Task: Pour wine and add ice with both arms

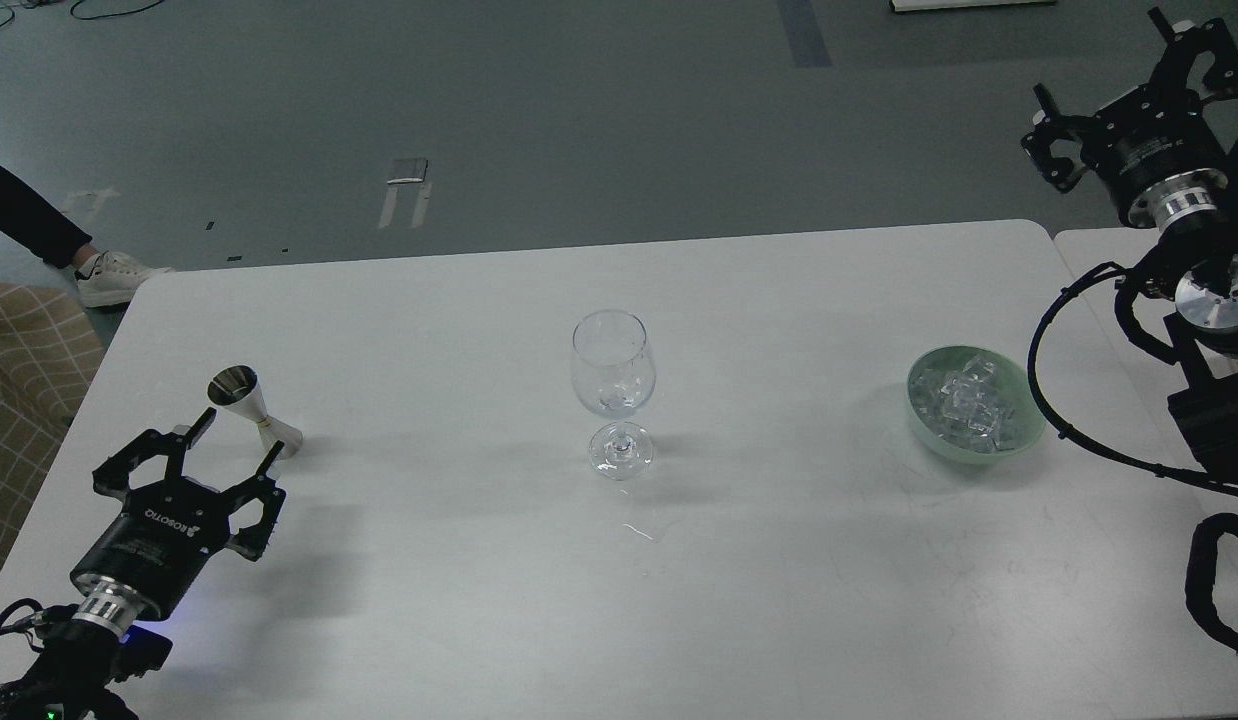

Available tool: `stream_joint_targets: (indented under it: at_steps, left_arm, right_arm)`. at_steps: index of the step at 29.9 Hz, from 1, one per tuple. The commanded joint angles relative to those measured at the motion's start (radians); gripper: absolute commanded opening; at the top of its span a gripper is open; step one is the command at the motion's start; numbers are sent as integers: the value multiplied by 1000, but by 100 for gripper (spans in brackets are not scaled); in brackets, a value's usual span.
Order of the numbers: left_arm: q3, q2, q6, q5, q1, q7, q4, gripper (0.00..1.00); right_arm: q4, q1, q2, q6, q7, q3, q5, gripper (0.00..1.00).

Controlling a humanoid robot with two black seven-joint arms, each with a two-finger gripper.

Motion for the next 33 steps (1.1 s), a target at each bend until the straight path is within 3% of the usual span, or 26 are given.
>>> stream_joint_targets:
  at_steps: [1, 24, 33]
  left_arm:
    - [-2, -1, 0, -3, 1, 4, -3, 65]
    - [-10, -22, 1, -187, 5, 14, -3, 67]
    - [-36, -36, 137, -187, -18, 27, 1, 67]
  right_arm:
    - [1, 1, -1, -1, 0, 0, 0, 100]
    - [1, 2, 1, -12, -2, -2, 0, 100]
    - [4, 2, 5, -29, -2, -2, 0, 100]
